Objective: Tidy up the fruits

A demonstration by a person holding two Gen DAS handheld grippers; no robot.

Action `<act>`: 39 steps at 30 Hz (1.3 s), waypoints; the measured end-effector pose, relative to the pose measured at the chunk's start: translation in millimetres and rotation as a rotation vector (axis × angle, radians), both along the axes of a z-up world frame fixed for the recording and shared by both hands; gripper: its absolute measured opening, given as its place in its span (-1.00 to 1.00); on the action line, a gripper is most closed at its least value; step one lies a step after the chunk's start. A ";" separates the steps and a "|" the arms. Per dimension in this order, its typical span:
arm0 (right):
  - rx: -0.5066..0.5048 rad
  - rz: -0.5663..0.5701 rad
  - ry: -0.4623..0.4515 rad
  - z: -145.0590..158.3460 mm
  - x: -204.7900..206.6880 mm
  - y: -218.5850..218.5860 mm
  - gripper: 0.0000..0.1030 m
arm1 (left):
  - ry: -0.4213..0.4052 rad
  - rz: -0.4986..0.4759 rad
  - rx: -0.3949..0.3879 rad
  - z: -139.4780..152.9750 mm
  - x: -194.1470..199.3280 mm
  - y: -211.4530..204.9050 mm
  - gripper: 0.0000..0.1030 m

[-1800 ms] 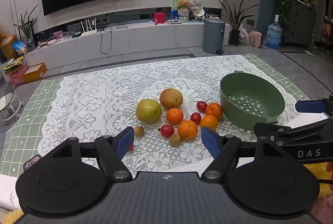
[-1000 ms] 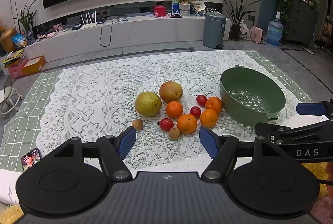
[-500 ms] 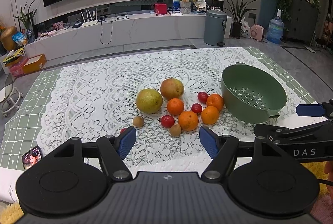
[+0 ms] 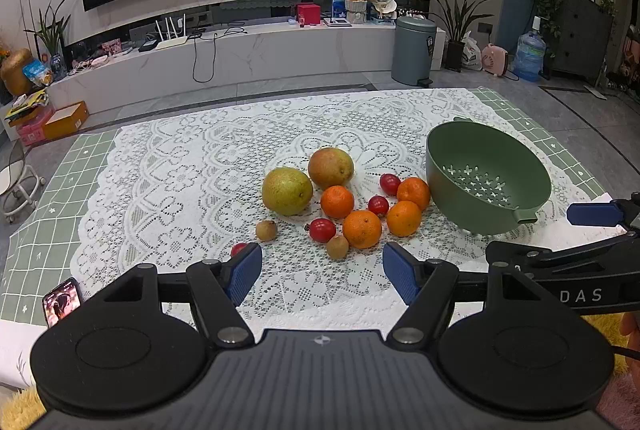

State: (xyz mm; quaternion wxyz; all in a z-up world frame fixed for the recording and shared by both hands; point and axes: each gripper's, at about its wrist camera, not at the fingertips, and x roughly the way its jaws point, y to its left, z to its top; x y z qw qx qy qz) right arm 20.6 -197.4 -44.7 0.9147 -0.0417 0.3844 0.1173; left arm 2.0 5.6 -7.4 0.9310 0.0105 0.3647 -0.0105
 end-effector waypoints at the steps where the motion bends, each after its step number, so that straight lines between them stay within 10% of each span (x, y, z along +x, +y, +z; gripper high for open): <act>1: -0.001 0.001 0.001 -0.2 0.1 0.2 0.93 | 0.000 0.000 0.001 0.0 0.0 -0.1 0.59; 39: -0.018 0.009 0.041 -5.9 6.2 5.8 0.92 | 0.021 -0.003 -0.011 -5.3 3.6 -1.7 0.59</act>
